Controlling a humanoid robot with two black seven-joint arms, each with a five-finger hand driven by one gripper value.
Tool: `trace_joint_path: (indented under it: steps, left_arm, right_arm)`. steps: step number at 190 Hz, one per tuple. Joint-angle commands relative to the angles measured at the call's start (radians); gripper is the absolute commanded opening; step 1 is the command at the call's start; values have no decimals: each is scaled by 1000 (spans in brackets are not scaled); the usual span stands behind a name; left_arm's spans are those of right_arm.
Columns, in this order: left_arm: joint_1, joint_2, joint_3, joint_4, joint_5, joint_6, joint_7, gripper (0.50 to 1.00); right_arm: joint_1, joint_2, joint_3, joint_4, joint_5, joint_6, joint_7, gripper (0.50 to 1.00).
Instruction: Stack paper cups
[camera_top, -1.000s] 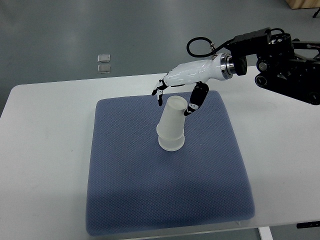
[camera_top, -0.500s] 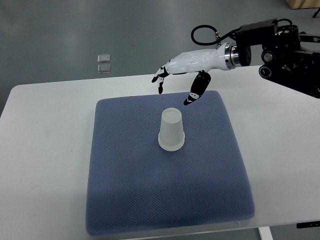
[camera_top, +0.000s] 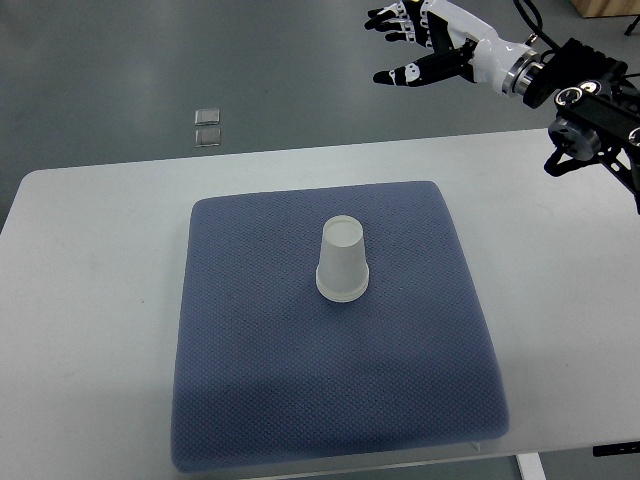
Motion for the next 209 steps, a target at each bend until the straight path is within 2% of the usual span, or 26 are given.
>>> trace_joint_path:
  steps: [1, 36, 51, 77, 106, 158, 209]
  left_arm:
    - [0, 0, 0, 0, 0, 0, 0, 1000]
    - [0, 0, 0, 0, 0, 0, 0, 1000]
    - [0, 0, 0, 0, 0, 0, 0, 1000]
    - [0, 0, 0, 0, 0, 0, 0, 1000]
    - [0, 0, 0, 0, 0, 0, 0, 1000]
    - [0, 0, 0, 0, 0, 0, 0, 1000]
    - [0, 0, 0, 0, 0, 0, 0, 1000]
  right_arm:
    - [-44, 15, -1, -27, 163, -47, -1, 905]
    - [-99, 34, -3, -33, 377, -228, -24, 903]
    - [-110, 57, -1, -33, 424, -260, -43, 903]
    - [-122, 81, 0, -22, 570, -248, -46, 905]
    - [-134, 104, 37, -21, 665, -189, -44, 905]
    - [-191, 173, 200, -25, 662, -189, -38, 915]
    - [-206, 196, 203, -33, 633, -191, -29, 915]
